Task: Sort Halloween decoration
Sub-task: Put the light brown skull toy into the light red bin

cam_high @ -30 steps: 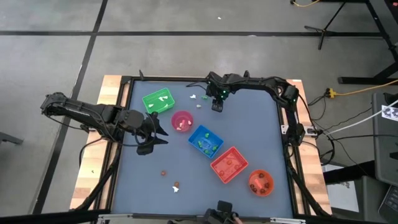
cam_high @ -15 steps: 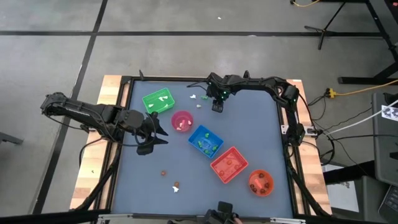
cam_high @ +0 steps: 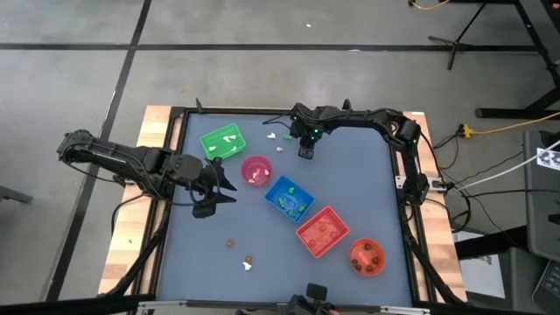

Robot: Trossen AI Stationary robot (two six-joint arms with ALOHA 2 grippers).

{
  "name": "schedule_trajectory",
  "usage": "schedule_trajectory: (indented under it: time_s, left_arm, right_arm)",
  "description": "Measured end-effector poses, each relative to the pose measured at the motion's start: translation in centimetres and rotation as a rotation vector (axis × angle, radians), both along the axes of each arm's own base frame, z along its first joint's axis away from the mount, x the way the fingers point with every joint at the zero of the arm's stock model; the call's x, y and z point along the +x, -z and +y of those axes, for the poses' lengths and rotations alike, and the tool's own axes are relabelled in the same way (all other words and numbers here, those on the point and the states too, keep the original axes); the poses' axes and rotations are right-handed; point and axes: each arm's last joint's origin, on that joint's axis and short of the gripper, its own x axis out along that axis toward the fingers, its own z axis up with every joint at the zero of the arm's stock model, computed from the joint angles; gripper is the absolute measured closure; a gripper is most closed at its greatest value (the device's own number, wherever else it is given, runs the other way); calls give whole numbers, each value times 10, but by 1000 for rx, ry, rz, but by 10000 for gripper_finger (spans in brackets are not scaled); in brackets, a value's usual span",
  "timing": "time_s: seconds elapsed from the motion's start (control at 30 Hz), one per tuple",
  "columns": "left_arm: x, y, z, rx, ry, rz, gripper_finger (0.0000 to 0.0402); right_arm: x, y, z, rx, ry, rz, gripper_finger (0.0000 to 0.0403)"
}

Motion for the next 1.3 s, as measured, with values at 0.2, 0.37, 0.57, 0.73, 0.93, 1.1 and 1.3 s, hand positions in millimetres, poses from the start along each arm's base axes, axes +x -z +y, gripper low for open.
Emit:
schedule_trajectory:
  time_s: [0.2, 0.37, 0.57, 0.73, 0.93, 1.1, 1.3]
  left_arm:
    - [0, 0, 0, 0, 0, 0, 247]
    - [0, 0, 0, 0, 0, 0, 247]
    - [0, 0, 0, 0, 0, 0, 247]
    - [0, 0, 0, 0, 0, 0, 247]
    - [0, 0, 0, 0, 0, 0, 247]
    - [0, 0, 0, 0, 0, 0, 247]
    - [0, 0, 0, 0, 0, 0, 247]
  right_arm:
    - [0, 0, 0, 14, -4, -8, 342]
    - [1, -2, 0, 18, -4, -2, 343]
    - [10, -17, -1, 20, -17, -21, 343]
    - [26, -33, 10, 19, -51, -67, 343]
    - [51, -55, 35, 19, -115, -167, 343]
    - [72, -64, 67, -11, -206, -264, 343]
    - [94, -72, 103, -54, -302, -399, 343]
